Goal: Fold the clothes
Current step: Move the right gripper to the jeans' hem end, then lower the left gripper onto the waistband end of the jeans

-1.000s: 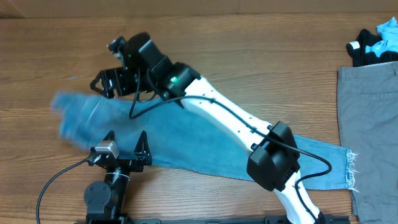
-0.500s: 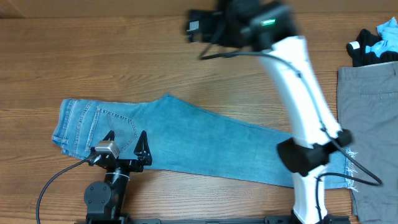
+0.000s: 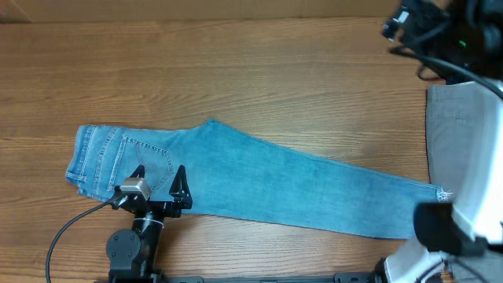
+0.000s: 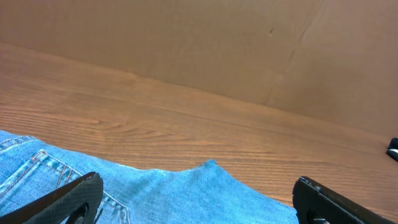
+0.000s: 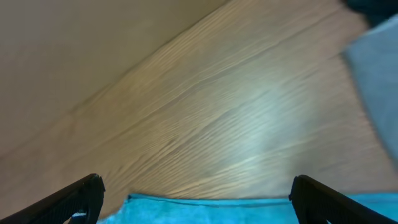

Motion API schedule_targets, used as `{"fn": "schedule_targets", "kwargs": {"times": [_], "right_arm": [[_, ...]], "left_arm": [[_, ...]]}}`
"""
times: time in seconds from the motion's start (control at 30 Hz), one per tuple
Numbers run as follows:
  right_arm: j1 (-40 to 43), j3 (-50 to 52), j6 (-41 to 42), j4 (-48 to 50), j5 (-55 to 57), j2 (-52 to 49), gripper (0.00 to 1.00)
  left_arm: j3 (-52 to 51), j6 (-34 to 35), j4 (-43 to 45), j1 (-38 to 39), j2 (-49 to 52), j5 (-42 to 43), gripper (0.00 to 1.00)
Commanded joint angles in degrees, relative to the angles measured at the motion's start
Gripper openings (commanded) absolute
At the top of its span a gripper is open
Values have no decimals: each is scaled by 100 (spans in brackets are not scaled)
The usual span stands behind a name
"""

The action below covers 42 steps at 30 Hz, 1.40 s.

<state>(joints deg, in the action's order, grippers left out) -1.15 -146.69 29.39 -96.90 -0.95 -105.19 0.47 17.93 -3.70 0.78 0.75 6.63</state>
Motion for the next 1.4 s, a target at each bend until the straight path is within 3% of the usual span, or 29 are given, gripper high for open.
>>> {"fn": "schedule_targets", "kwargs": {"times": [0.0,0.07,0.27,0.57,0.6,0.73,0.77,0.93,1.27,1.37], "right_arm": [[17,1043,103,-15,748,988,100],[85,2500,509,-15,1480,1676,100],[485,5193,669,33,1132,2566,100],[498,7543,667,1314,481,2616,98],[498,7775,664,1541,367,2603,96],[498,8467,667,2149,-107,2592,55],[498,8596,667,2253,-247,2592,52],[498,9125,667,2809,-634,2592,55],[496,9200,643,3106,-883,2592,68],[496,9200,643,3077,-883,2592,71]], "left_arm": [[-17,50,-13,39,-50,22,100],[-17,52,-13,39,-50,22,100],[-17,50,-13,39,-37,22,100],[-17,52,-13,39,-37,22,100],[-17,50,-13,39,-37,22,100],[-17,52,-13,39,-37,22,100],[-17,52,-13,39,-37,22,100],[-17,52,-13,39,-37,22,100],[-17,146,157,39,-37,70,100],[2,334,651,39,-37,914,100]]}}
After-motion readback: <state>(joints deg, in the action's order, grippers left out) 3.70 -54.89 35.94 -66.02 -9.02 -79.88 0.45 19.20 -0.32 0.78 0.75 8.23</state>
